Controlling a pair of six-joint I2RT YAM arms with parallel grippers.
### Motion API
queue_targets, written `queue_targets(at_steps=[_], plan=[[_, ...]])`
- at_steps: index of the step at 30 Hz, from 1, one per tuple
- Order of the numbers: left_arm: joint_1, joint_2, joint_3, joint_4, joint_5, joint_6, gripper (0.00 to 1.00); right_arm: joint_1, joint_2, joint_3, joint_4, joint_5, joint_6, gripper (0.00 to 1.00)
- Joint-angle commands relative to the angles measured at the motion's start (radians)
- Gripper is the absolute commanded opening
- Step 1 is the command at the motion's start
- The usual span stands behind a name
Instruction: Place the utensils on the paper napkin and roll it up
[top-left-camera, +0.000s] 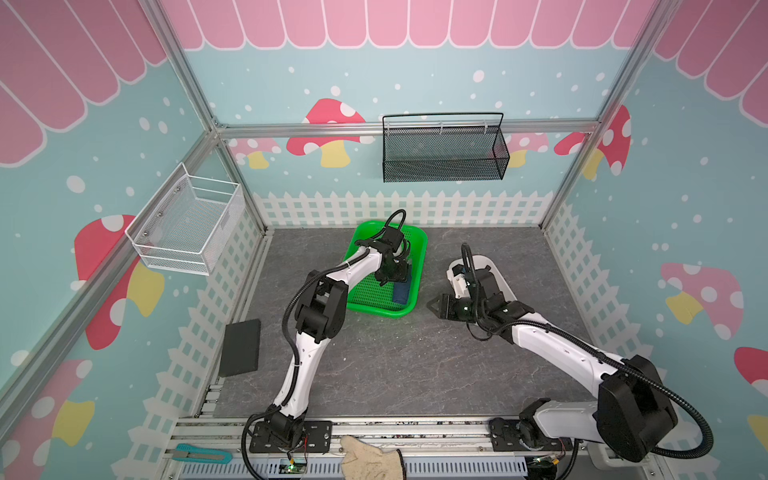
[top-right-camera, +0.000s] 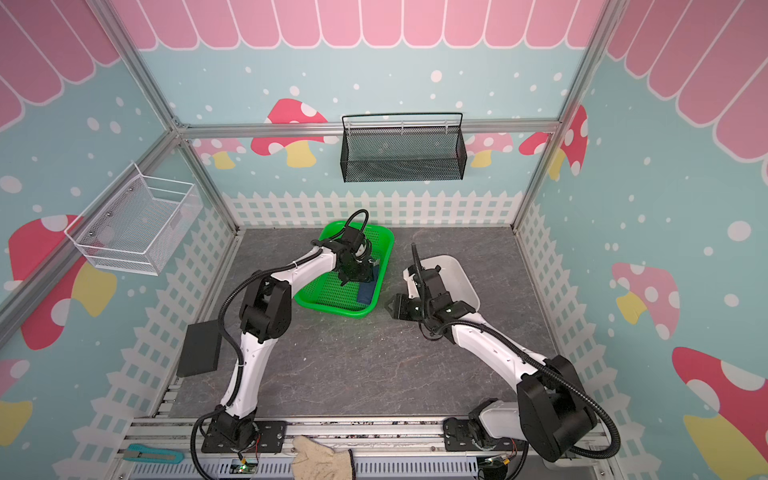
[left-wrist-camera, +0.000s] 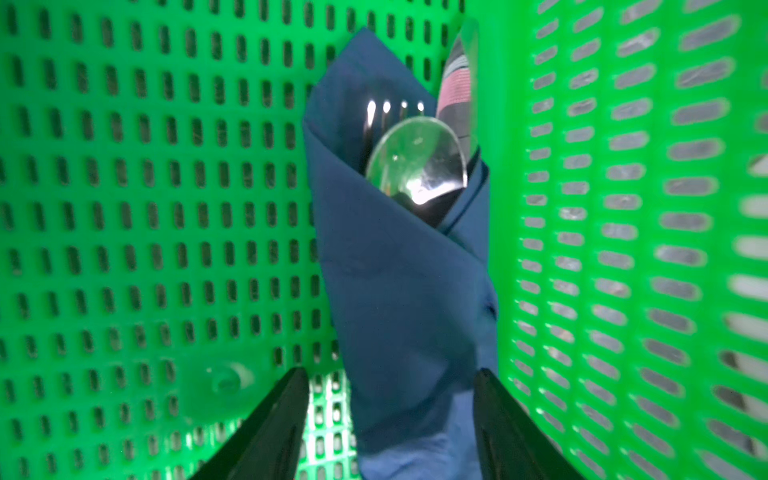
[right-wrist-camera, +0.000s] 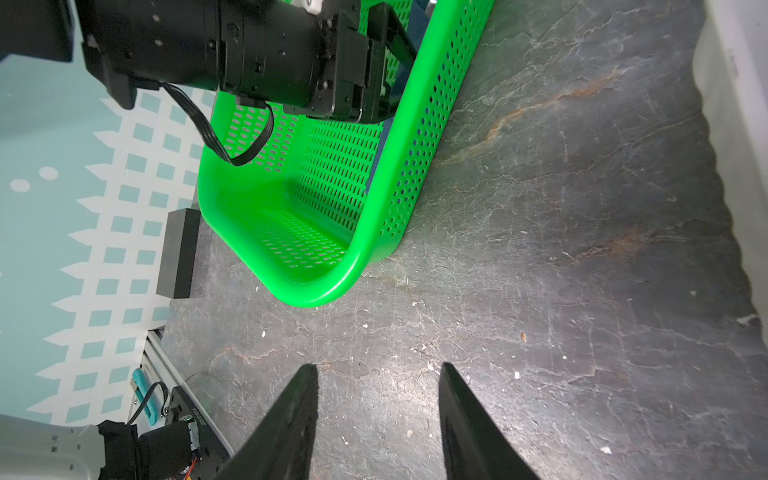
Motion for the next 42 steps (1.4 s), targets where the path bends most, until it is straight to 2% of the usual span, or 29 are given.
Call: queue_targets(at_steps=[1, 5, 8, 13, 15, 17, 21, 25, 27, 29, 31, 33, 35, 38, 42], plan=[[0.001, -0.12, -0.019, 0.002, 0.015, 0.014, 0.7, -0.005, -0.058, -0.003, -0.027, 0.073, -0.019, 0.5], [0.009, -0.23, -0.071, 0.026, 0.01, 0.01, 0.72, -0.008, -0.113, 0.006, -0.073, 0.167, -0.035, 0.51], [0.018, -0.341, -0.177, 0.079, -0.009, -0.004, 0.72, -0.011, -0.177, -0.003, -0.098, 0.267, -0.046, 0.52], [0.047, -0.619, -0.47, 0.247, -0.046, -0.034, 0.72, -0.01, -0.335, -0.064, -0.1, 0.484, -0.095, 0.56], [0.051, -0.733, -0.593, 0.307, -0.087, -0.038, 0.74, -0.011, -0.39, -0.088, -0.096, 0.583, -0.135, 0.61], [0.093, -0.854, -0.718, 0.363, -0.116, -0.04, 0.75, -0.011, -0.441, -0.118, -0.084, 0.672, -0.188, 0.67], [0.146, -1.107, -1.009, 0.505, -0.209, -0.071, 0.8, -0.014, -0.504, -0.218, 0.037, 0.845, -0.368, 0.76], [0.212, -1.33, -1.249, 0.589, -0.319, -0.086, 0.91, -0.02, -0.511, -0.379, 0.268, 0.997, -0.58, 0.79], [0.24, -1.418, -1.339, 0.618, -0.379, -0.08, 0.97, -0.031, -0.503, -0.454, 0.405, 1.055, -0.646, 0.81], [0.248, -1.481, -1.408, 0.656, -0.497, -0.096, 1.0, -0.059, -0.48, -0.559, 0.62, 1.048, -0.718, 0.79], [0.27, -1.51, -1.493, 0.764, -0.549, -0.095, 1.0, -0.078, -0.45, -0.676, 0.879, 0.996, -0.794, 0.73], [0.299, -1.508, -1.534, 0.81, -0.581, -0.108, 1.0, -0.103, -0.408, -0.767, 1.064, 0.944, -0.829, 0.71], [0.324, -1.482, -1.531, 0.797, -0.617, -0.1, 1.0, -0.138, -0.352, -0.791, 1.119, 0.912, -0.804, 0.7], [0.346, -1.429, -1.555, 0.875, -0.656, -0.068, 1.0, -0.189, -0.237, -0.779, 1.164, 0.842, -0.805, 0.72], [0.355, -1.366, -1.56, 0.977, -0.666, 0.037, 1.0, -0.234, -0.109, -0.729, 1.262, 0.751, -0.846, 0.74]])
